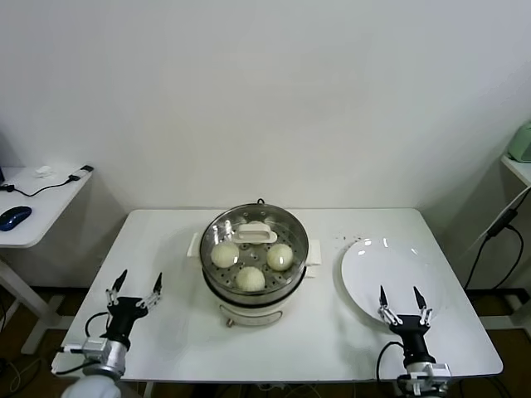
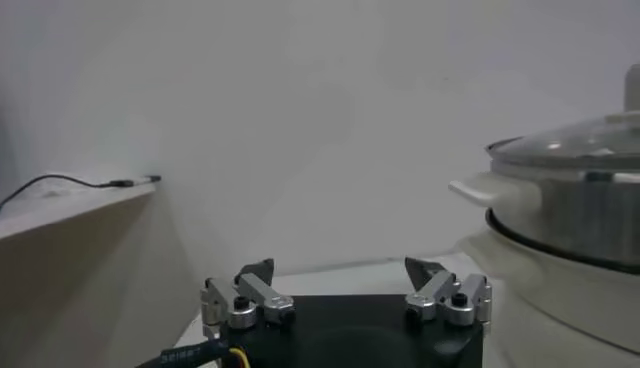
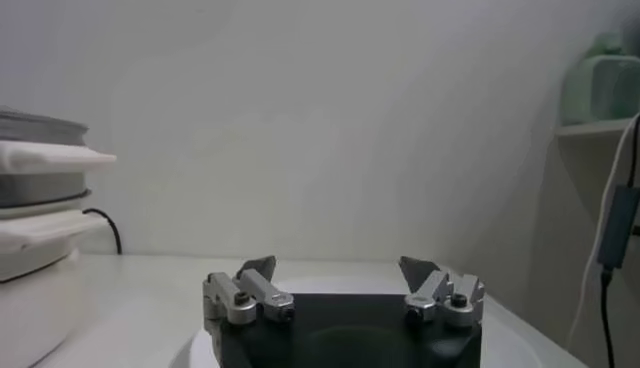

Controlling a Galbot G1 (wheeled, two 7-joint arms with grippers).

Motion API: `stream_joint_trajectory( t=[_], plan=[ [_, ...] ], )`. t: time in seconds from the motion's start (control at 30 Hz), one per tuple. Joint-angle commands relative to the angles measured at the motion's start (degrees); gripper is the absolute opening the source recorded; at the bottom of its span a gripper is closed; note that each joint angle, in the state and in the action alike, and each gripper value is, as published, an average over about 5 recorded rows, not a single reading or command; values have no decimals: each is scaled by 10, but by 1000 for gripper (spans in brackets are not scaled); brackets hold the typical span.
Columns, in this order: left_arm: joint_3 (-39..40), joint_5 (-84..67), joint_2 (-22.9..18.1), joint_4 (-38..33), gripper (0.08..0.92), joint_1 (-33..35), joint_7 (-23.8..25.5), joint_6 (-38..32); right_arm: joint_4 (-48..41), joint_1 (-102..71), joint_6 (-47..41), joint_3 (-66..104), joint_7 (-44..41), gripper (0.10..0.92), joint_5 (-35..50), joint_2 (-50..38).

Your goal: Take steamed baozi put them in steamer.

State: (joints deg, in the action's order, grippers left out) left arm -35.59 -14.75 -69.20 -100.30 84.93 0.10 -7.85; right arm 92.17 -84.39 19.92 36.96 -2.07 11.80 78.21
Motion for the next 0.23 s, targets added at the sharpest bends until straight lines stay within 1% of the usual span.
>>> stream_joint_trajectory(
  t=[0.03,0.23],
  plan=[
    [0,-25,4,23,823,4,2,-22,1,-4,2,0,-2,823,0,2],
    [5,-5,-2,21,823,7,2,-33,4,-7,2,0,-3,823,-1,3]
  ],
)
